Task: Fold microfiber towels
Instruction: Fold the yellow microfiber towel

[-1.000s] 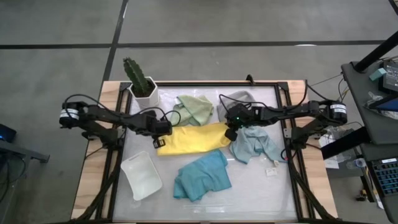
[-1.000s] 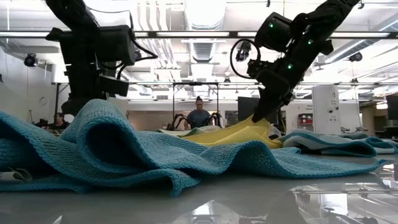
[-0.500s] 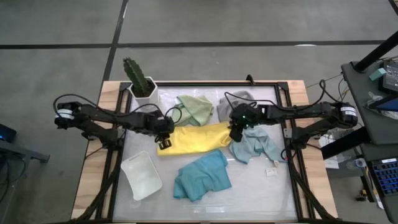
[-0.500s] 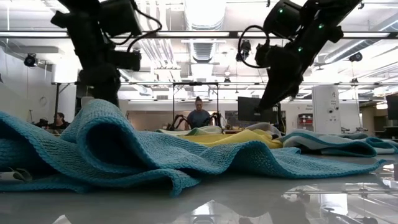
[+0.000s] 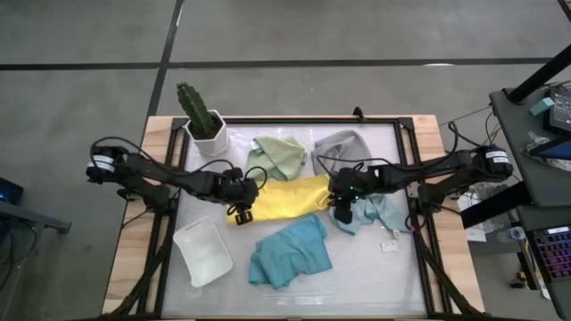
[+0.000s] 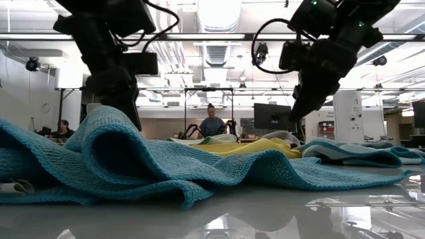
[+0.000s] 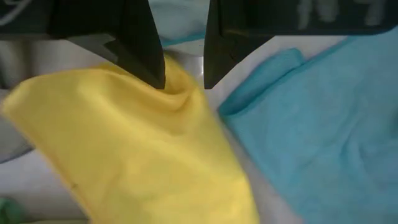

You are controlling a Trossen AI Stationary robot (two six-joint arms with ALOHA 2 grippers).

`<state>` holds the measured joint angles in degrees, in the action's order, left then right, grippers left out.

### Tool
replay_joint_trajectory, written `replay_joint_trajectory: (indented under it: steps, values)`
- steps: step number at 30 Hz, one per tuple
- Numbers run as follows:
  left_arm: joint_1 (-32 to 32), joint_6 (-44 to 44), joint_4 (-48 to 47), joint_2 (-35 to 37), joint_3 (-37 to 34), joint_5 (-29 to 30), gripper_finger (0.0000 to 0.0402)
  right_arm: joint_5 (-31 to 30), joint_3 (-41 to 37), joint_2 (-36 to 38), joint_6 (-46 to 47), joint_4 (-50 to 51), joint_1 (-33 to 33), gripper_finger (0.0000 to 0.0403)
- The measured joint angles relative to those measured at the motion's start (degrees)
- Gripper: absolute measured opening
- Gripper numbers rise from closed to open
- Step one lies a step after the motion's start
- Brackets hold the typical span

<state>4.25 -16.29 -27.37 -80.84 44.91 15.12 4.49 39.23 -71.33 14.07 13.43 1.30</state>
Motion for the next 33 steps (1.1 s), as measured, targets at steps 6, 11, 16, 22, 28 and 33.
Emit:
replay_joint_trajectory:
  steps: [6,11,16,22,28,33]
  values:
    - [0.0,0.1,0.0,-4.3,0.0,0.0,0.0118,-0.1,-0.6,-1.1,4.0,-0.6,-1.0,0.0116]
    - [0.0,0.1,0.0,-7.5,0.0,0.1,0.0118,-1.3,-1.0,-3.9,2.2,-3.1,-1.2,0.0144]
    - [0.0,0.1,0.0,-9.1,0.0,0.1,0.0118,-1.5,-1.0,-7.8,-0.9,-6.4,-1.2,0.0163]
    - [0.0,0.1,0.0,-9.3,0.1,0.1,0.0118,-1.7,-0.4,-12.2,-3.1,-9.4,-1.2,0.0156]
    - [0.0,0.1,0.0,-9.3,0.1,0.1,0.0118,-1.8,-0.1,-13.0,-3.7,-9.4,-1.2,0.011]
    - [0.0,0.1,0.0,-9.3,0.1,0.1,0.0118,-1.8,-0.1,-12.8,-3.8,-9.4,-1.1,0.0064]
